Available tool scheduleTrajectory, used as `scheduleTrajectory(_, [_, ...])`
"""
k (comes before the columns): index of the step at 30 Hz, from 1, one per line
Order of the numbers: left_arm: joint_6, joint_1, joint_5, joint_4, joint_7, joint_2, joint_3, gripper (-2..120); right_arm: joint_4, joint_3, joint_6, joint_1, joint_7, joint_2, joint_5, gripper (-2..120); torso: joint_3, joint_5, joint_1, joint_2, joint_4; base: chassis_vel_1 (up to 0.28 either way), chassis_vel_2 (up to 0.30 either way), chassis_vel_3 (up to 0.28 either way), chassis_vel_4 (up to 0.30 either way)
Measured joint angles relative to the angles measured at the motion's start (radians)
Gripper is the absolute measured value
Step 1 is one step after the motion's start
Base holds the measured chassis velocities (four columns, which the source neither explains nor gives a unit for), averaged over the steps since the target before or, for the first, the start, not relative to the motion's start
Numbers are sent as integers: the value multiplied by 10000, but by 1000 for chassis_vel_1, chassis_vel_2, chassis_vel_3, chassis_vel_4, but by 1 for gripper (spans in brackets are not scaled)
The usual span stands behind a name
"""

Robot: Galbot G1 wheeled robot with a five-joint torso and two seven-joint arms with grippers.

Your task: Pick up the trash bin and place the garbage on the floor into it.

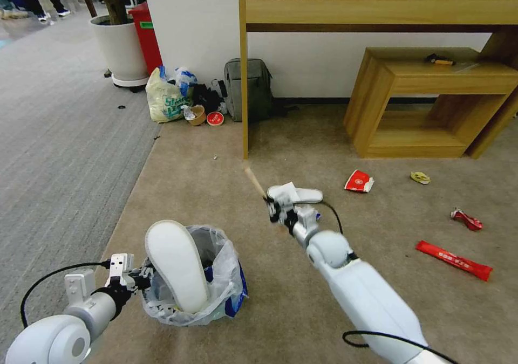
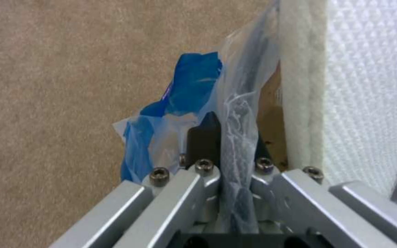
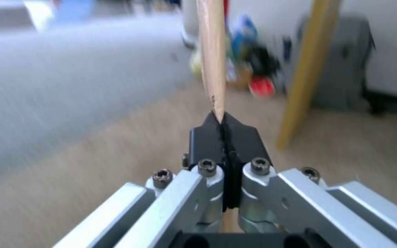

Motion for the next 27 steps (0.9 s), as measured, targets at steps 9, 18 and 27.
scheduleTrajectory(9, [0,-235,59,189,-95,171,298,0,2059,-1038,-46,492,-547,-267,1514,0,-1,0,-1,0,0,0,0,0,0])
scheduleTrajectory(18, [0,-460,113,287,-231,228,704,0,2303,-2537,240,406,-652,96,2011,0,-1,0,0,1,0,0,0,0,0])
scheduleTrajectory(27, [0,-522,87,256,-312,229,862,0,1971,-3331,382,314,-685,476,1876,0,-1,0,0,0,0,0,0,0,0])
